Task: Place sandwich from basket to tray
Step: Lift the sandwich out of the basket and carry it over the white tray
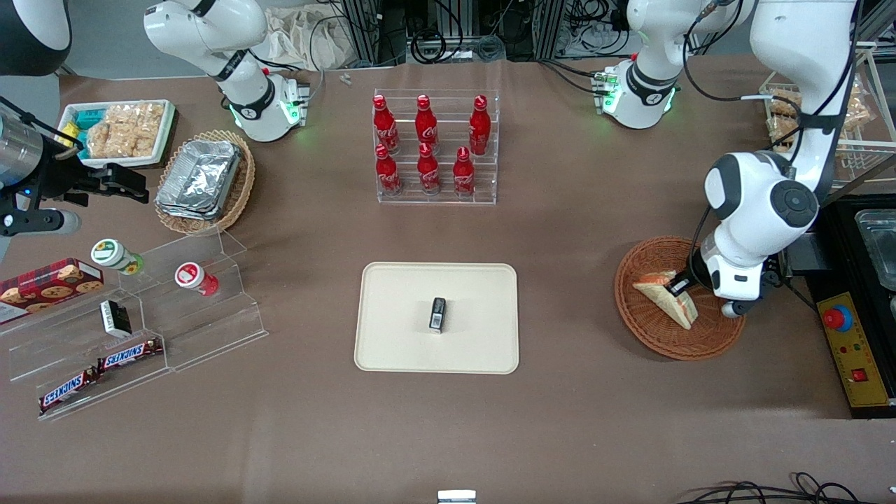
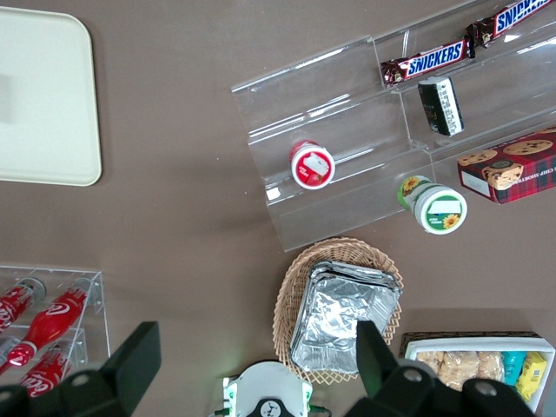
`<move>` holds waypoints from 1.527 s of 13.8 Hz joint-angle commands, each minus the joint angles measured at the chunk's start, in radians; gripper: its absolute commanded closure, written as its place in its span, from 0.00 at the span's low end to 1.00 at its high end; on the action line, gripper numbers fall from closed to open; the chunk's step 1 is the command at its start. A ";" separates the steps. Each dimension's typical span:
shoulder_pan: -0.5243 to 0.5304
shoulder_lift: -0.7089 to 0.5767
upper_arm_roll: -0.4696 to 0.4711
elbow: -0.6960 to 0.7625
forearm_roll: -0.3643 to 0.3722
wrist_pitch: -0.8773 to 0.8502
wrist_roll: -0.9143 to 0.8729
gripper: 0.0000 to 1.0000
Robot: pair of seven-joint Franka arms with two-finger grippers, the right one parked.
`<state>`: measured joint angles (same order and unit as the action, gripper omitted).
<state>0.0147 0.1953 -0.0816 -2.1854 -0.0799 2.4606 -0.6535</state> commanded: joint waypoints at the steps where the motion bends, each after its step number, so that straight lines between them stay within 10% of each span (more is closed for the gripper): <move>1: -0.013 -0.114 -0.016 0.068 -0.004 -0.188 -0.025 0.95; 7: -0.013 -0.106 -0.095 0.403 -0.004 -0.577 -0.006 1.00; 14: -0.048 0.108 -0.331 0.459 -0.006 -0.408 0.193 1.00; 21: -0.229 0.389 -0.326 0.636 0.147 -0.322 0.144 1.00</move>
<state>-0.1888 0.4895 -0.4119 -1.6460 0.0270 2.1336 -0.4876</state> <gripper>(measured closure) 0.890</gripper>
